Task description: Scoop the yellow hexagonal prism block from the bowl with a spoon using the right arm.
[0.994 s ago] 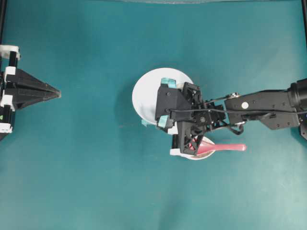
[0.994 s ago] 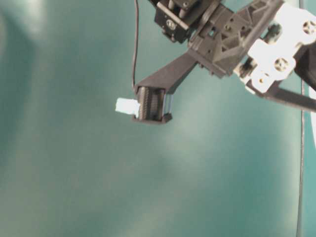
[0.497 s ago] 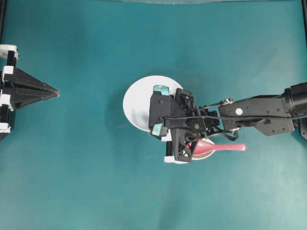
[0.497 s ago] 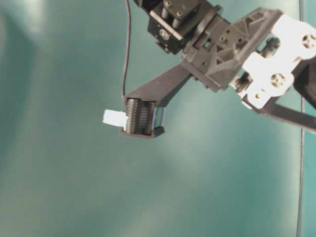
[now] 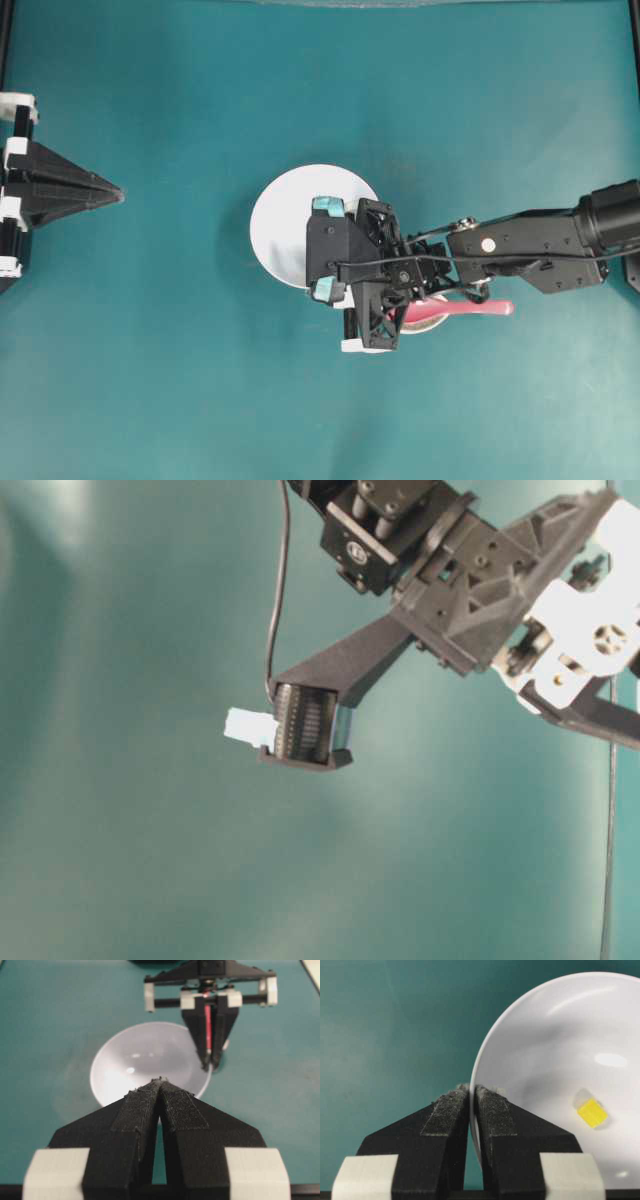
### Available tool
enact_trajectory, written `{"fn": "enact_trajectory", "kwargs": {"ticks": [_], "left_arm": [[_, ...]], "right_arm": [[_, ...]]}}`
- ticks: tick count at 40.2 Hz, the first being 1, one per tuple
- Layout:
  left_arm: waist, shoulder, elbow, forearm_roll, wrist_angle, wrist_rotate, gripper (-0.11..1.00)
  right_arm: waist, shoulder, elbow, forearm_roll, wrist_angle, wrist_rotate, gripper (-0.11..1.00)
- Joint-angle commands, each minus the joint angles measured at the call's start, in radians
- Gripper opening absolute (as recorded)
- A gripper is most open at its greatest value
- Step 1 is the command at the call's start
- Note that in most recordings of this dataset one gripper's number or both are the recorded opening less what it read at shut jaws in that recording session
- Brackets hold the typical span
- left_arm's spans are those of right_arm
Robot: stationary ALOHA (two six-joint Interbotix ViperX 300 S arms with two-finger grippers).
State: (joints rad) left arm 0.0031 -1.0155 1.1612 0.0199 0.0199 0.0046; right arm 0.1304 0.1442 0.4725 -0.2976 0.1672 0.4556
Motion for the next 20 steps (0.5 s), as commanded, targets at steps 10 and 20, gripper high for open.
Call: {"fn": "enact_trajectory", "kwargs": {"ticks": [10,20], "left_arm": [[0.003,0.005,-0.028,0.002,-0.009,-0.003,-0.01],[0.003,0.005,-0.028,0.002,-0.009,-0.003,-0.01]], "right_arm": [[-0.015,-0.008,-0.003,-0.014,-0.005,0.003,0.07],[-0.015,-0.002,-0.003,-0.014,-0.005,0.005,0.07]]}}
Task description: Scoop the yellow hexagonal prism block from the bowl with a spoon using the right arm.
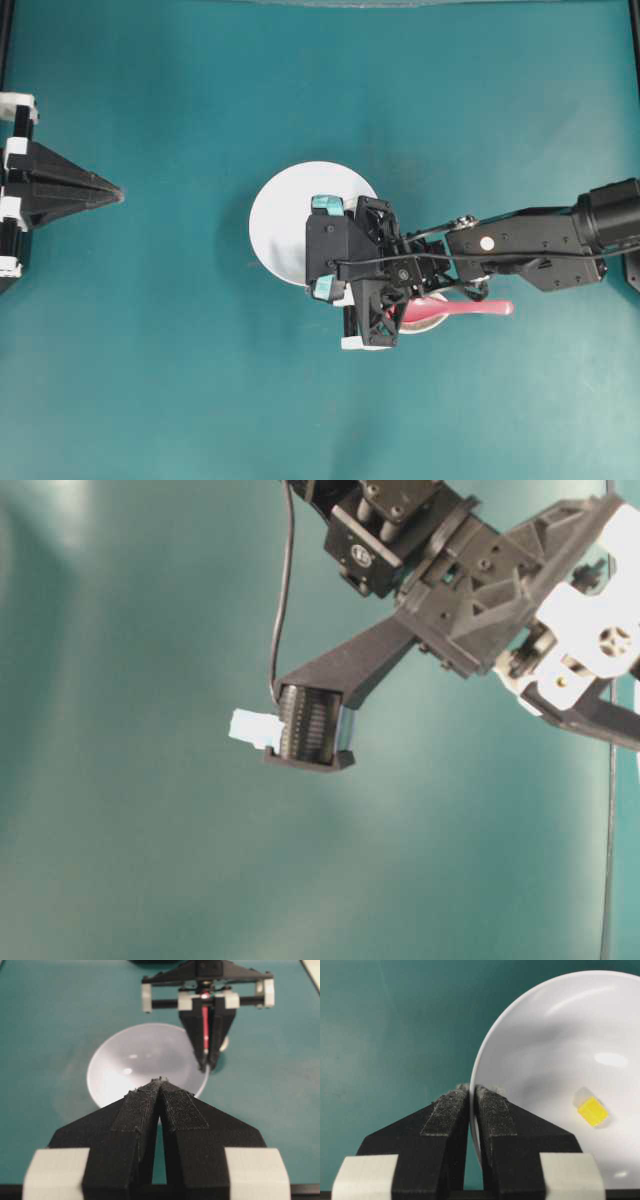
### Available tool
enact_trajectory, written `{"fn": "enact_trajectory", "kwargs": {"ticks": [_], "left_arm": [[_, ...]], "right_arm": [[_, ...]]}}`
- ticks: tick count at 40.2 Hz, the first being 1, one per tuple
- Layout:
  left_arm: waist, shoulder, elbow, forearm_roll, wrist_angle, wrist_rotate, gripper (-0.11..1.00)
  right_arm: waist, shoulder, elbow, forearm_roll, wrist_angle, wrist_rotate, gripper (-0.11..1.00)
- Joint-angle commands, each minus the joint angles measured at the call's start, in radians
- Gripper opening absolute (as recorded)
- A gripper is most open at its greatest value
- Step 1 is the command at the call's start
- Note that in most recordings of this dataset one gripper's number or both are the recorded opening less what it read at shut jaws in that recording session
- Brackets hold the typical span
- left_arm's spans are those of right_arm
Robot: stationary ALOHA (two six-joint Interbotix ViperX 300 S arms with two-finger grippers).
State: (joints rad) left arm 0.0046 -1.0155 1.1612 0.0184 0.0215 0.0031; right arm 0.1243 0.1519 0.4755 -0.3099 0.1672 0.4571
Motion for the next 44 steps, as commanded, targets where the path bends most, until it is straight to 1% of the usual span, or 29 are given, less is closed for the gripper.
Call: {"fn": "enact_trajectory", "kwargs": {"ticks": [1,19,23,30,34,39,44], "left_arm": [[0.002,0.005,-0.028,0.003,-0.011,-0.002,-0.01],[0.002,0.005,-0.028,0.003,-0.011,-0.002,-0.01],[0.002,0.005,-0.028,0.003,-0.011,-0.002,-0.01],[0.002,0.005,-0.028,0.003,-0.009,-0.002,-0.01],[0.002,0.005,-0.028,0.003,-0.009,-0.002,-0.01],[0.002,0.005,-0.028,0.003,-0.008,-0.002,-0.01],[0.002,0.005,-0.028,0.003,-0.008,-0.002,-0.01]], "right_arm": [[-0.009,-0.008,-0.006,-0.002,-0.005,0.003,0.07],[-0.011,-0.008,-0.006,-0.002,-0.006,0.003,0.08],[-0.011,-0.008,-0.006,-0.002,-0.005,0.003,0.14],[-0.011,-0.008,-0.006,-0.002,-0.003,0.003,0.36],[-0.011,-0.008,-0.006,-0.002,-0.006,0.003,0.44],[-0.011,-0.014,-0.005,-0.002,-0.006,0.003,0.48],[-0.011,-0.034,0.008,-0.002,-0.025,0.003,0.48]]}}
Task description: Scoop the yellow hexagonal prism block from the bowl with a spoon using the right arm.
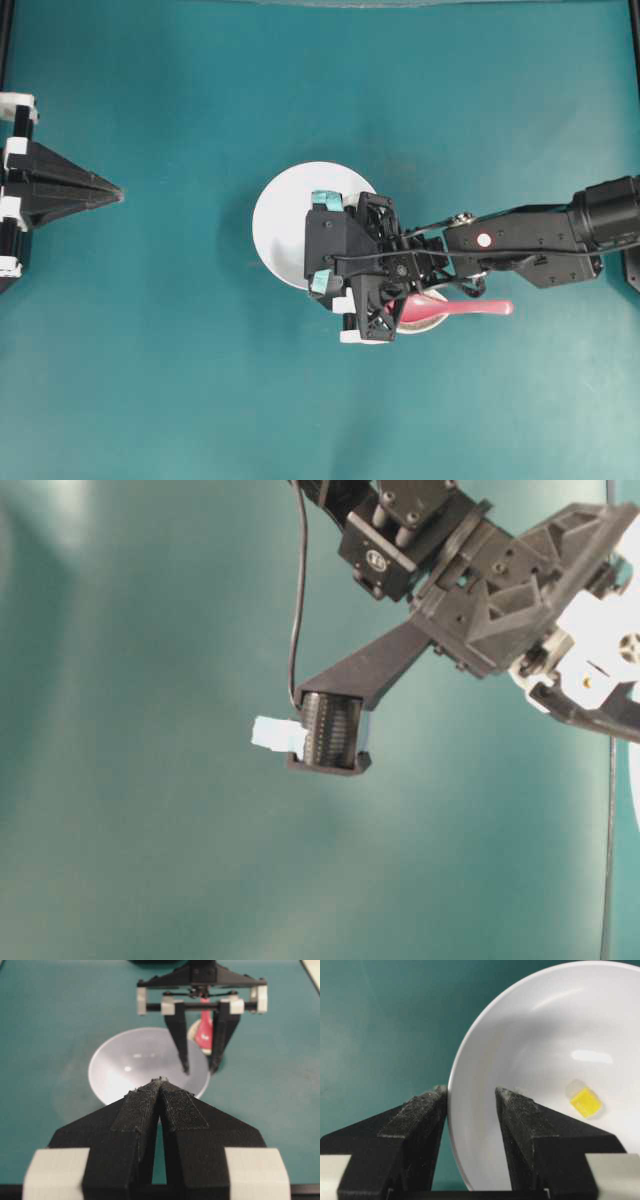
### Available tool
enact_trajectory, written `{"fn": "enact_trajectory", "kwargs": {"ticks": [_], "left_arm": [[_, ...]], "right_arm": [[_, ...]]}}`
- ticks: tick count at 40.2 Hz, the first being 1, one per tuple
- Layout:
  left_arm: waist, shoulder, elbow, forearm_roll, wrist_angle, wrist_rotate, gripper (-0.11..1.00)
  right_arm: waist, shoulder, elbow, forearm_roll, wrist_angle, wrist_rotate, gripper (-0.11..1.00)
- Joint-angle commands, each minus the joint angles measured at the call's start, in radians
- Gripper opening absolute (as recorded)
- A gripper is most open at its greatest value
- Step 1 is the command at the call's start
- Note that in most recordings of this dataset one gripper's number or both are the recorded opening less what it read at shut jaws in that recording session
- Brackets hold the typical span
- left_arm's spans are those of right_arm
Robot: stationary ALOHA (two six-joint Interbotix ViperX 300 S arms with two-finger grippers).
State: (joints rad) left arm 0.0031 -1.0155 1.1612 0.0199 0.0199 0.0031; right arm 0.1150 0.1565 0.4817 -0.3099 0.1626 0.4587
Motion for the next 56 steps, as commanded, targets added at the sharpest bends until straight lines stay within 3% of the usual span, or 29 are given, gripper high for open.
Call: {"fn": "enact_trajectory", "kwargs": {"ticks": [1,16,29,40,45,56], "left_arm": [[0.003,0.005,-0.028,0.002,-0.005,-0.002,-0.01],[0.003,0.008,-0.028,0.002,-0.006,-0.002,-0.01],[0.003,0.009,-0.026,0.002,-0.005,-0.003,-0.01],[0.003,0.009,-0.026,0.002,-0.005,-0.003,-0.01],[0.003,0.009,-0.026,0.002,-0.005,-0.003,-0.01],[0.003,0.012,-0.026,0.002,-0.005,-0.002,-0.01]], "right_arm": [[-0.002,-0.046,0.009,-0.002,-0.034,0.002,0.49],[-0.005,-0.178,0.224,0.002,-0.407,0.002,0.49],[-0.008,-0.253,0.374,0.005,-0.541,0.002,0.48],[-0.009,-0.258,0.468,0.046,-0.684,-0.006,0.48],[-0.011,-0.259,0.518,0.107,-0.761,-0.04,0.47],[0.005,-0.259,0.687,0.337,-1.057,-0.169,0.48]]}}
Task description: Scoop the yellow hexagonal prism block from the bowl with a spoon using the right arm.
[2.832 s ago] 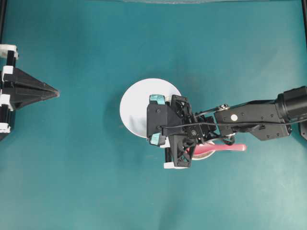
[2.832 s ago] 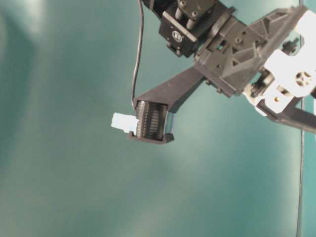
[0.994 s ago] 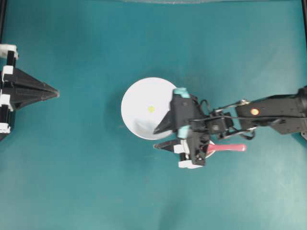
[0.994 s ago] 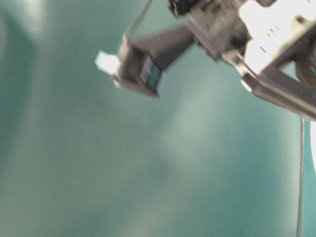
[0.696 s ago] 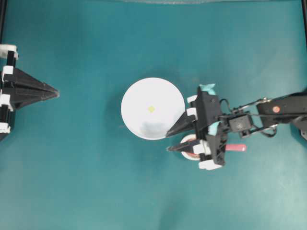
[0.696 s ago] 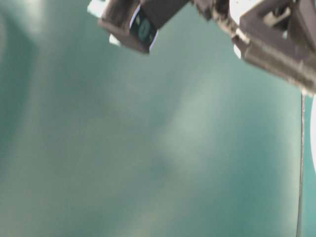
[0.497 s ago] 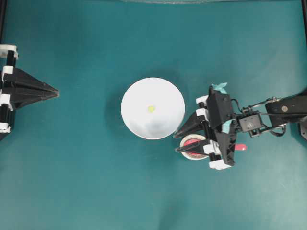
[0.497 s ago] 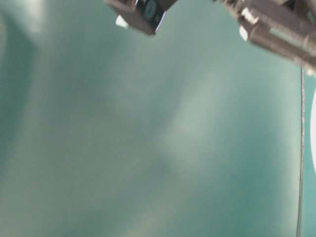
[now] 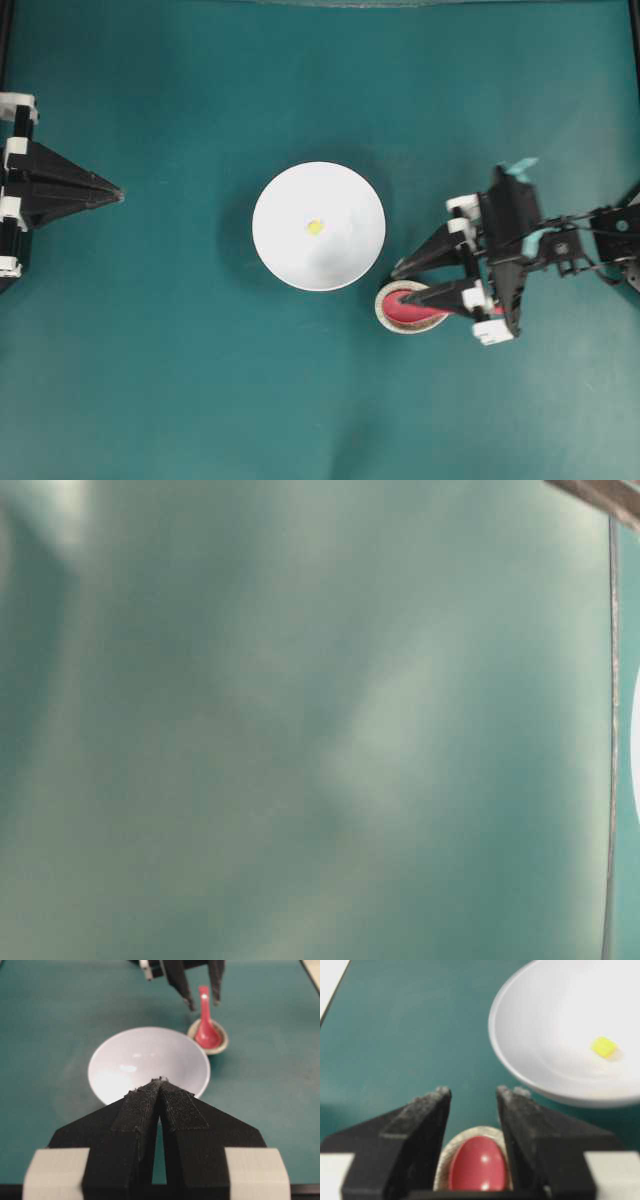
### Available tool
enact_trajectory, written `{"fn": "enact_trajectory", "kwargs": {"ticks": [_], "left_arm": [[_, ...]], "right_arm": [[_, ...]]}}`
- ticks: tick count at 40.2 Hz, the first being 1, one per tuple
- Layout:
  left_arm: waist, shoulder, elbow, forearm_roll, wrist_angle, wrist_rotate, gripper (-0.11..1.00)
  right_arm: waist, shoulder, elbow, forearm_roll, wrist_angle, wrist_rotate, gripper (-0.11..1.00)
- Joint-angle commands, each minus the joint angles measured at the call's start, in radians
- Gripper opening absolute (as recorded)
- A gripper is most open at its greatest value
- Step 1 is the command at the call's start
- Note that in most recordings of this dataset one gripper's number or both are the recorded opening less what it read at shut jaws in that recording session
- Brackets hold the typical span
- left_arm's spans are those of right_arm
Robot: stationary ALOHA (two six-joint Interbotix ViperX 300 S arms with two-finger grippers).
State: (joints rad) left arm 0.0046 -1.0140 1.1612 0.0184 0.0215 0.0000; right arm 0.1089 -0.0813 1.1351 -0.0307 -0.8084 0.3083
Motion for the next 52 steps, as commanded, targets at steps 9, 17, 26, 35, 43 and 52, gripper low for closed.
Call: {"fn": "enact_trajectory", "kwargs": {"ticks": [9,17,26,35,43,52], "left_arm": [[0.002,0.011,-0.025,0.003,-0.006,0.015,-0.01],[0.002,0.012,-0.025,0.003,-0.003,0.017,-0.01],[0.002,0.012,-0.025,0.003,0.034,0.017,-0.01],[0.002,0.011,-0.026,0.003,0.029,0.017,-0.01],[0.002,0.012,-0.026,0.003,0.029,0.017,-0.01],[0.002,0.011,-0.026,0.003,0.02,0.017,-0.01]], "right_arm": [[0.103,0.009,0.137,0.238,-0.276,-0.069,0.48],[0.209,0.109,0.144,0.339,-0.357,-0.083,0.48],[0.313,0.215,0.175,0.446,-0.485,-0.083,0.48],[0.388,0.238,0.199,0.505,-0.526,-0.086,0.48],[0.411,0.244,0.204,0.506,-0.523,-0.098,0.48],[0.413,0.273,0.204,0.506,-0.52,-0.101,0.47]]}}
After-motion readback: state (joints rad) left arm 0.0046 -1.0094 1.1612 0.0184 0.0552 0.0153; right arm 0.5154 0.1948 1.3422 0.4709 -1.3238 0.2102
